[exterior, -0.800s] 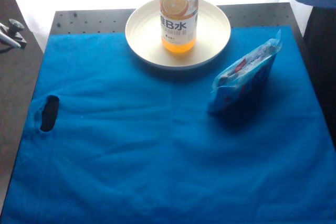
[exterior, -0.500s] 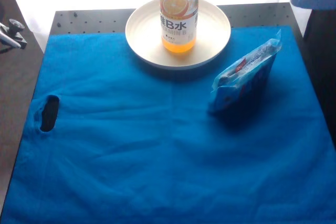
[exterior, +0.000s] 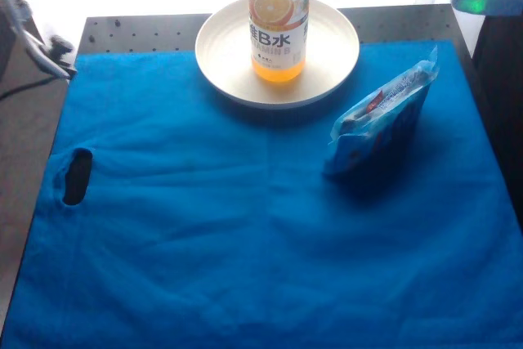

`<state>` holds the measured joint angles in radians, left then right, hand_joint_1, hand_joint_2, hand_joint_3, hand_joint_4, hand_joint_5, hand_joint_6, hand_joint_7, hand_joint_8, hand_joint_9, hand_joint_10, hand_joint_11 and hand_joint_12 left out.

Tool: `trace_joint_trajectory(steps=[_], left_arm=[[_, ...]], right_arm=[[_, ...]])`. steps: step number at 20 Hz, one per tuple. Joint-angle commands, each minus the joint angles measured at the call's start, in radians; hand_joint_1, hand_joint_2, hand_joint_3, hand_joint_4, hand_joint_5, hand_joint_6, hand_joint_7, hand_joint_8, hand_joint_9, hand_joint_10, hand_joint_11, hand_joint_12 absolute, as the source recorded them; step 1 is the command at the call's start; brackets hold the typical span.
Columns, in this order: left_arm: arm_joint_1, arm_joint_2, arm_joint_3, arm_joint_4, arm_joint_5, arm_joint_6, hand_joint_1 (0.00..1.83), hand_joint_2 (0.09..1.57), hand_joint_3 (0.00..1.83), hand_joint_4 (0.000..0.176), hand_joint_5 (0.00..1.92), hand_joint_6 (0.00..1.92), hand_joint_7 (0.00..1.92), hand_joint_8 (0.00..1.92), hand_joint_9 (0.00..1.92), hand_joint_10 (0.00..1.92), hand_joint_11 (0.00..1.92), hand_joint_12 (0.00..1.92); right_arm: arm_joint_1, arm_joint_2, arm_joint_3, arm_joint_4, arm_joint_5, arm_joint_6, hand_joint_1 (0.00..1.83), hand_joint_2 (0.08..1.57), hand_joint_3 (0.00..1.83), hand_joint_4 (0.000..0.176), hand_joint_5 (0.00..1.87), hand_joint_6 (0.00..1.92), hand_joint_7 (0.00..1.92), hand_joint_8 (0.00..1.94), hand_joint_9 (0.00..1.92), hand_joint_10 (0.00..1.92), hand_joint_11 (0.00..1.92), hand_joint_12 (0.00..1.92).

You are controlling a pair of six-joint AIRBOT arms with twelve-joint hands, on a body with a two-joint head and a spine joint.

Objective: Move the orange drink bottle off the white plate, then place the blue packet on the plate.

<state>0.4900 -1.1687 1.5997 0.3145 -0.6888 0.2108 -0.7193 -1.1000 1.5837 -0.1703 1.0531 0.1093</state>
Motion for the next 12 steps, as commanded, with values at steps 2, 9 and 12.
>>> trace_joint_trajectory(steps=[2, 9, 12], left_arm=[[-0.014, -0.034, 0.036, -0.050, -0.072, -0.016, 0.59, 0.67, 0.00, 0.141, 0.00, 0.00, 0.16, 0.01, 0.16, 0.01, 0.03, 0.27], [-0.019, -0.195, 0.196, -0.065, -0.011, -0.102, 0.66, 0.67, 0.00, 0.129, 0.00, 0.00, 0.15, 0.00, 0.12, 0.00, 0.00, 0.22], [-0.019, -0.217, 0.225, -0.061, 0.040, -0.107, 0.65, 0.67, 0.00, 0.117, 0.00, 0.00, 0.15, 0.00, 0.13, 0.00, 0.01, 0.23]], right_arm=[[0.020, 0.000, 0.000, 0.042, 0.113, 0.011, 0.74, 0.73, 0.00, 0.084, 0.13, 0.00, 0.29, 0.00, 0.24, 0.01, 0.00, 0.46], [0.042, 0.001, -0.007, 0.009, 0.129, 0.011, 0.74, 0.74, 0.00, 0.094, 0.14, 0.00, 0.28, 0.00, 0.19, 0.00, 0.00, 0.50], [0.058, 0.001, -0.015, -0.013, 0.133, 0.011, 0.73, 0.74, 0.00, 0.084, 0.12, 0.00, 0.25, 0.00, 0.15, 0.01, 0.00, 0.29]])
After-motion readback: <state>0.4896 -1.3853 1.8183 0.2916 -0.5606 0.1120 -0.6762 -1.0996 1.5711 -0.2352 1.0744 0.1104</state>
